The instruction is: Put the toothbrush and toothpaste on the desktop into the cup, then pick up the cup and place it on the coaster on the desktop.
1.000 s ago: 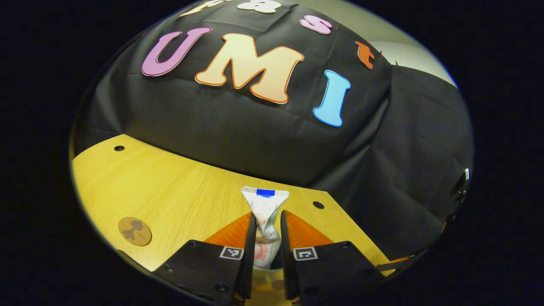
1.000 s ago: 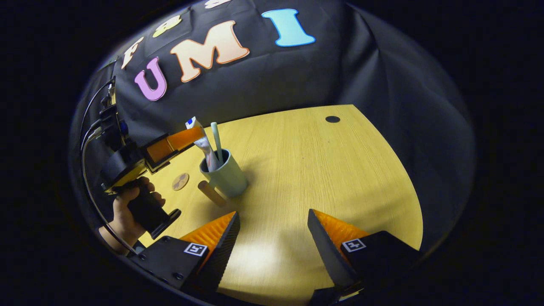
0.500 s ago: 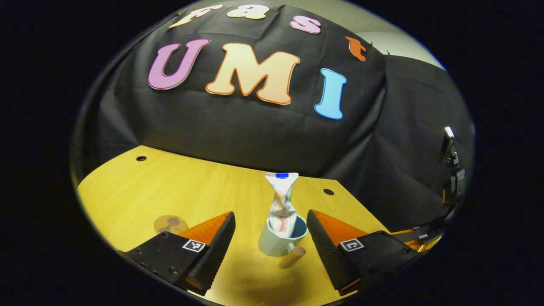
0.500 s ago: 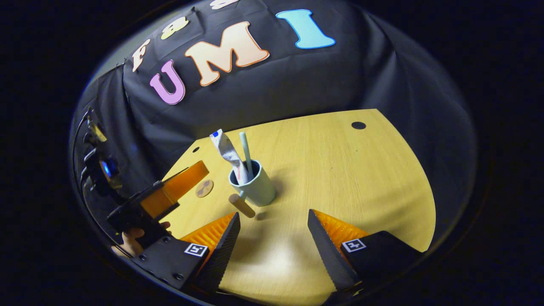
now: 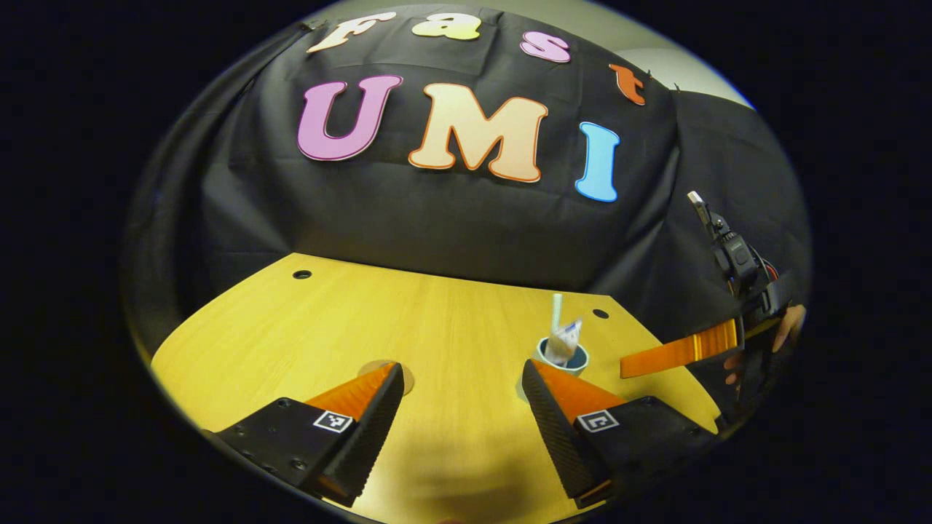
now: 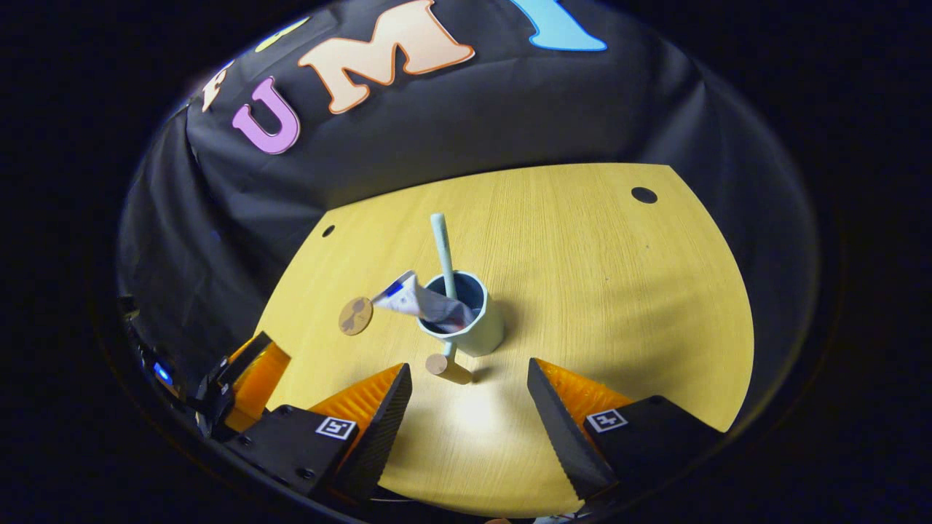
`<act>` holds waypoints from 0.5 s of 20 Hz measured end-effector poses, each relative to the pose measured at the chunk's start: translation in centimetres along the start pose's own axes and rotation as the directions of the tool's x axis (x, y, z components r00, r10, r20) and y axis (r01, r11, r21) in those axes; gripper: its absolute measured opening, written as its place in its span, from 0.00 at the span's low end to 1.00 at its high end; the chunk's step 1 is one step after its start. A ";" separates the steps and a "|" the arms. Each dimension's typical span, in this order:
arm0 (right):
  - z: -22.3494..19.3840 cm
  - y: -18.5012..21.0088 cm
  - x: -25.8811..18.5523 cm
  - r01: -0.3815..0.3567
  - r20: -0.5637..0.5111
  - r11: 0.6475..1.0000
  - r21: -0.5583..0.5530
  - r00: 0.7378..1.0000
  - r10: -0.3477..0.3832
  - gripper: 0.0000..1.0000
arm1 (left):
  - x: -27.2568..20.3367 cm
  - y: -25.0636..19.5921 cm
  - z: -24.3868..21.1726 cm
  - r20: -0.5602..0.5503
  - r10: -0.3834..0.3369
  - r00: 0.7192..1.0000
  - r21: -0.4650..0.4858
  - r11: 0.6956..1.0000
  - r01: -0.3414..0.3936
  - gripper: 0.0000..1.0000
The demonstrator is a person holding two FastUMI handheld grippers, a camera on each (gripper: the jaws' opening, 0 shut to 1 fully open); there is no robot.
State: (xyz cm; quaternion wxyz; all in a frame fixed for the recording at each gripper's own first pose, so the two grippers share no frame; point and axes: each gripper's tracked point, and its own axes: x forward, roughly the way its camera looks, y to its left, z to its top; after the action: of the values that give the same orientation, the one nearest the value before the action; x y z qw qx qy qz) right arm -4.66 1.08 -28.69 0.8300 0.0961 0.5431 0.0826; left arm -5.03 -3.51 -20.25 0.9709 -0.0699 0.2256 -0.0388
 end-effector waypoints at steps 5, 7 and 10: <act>-0.8 1.4 2.6 0.047 -0.109 0.999 -0.028 0.993 -0.049 0.98 | -1.3 3.3 0.5 0.011 0.020 1.000 0.007 1.000 -0.020 0.95; -1.2 1.8 3.9 0.069 -0.151 0.997 -0.036 0.986 -0.074 0.98 | -1.9 4.3 0.4 0.013 0.025 1.000 0.023 0.999 -0.025 0.95; -1.5 2.2 5.8 0.098 -0.190 0.993 -0.067 0.976 -0.109 0.99 | -2.6 5.8 0.3 0.012 0.033 0.999 0.027 0.999 -0.033 0.95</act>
State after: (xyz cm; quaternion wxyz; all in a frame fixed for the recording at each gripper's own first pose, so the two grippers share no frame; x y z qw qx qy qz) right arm -3.77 4.71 -33.86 0.7790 0.0356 0.6228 0.0636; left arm -6.98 2.51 -19.71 0.9736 -0.0533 0.2206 -0.0254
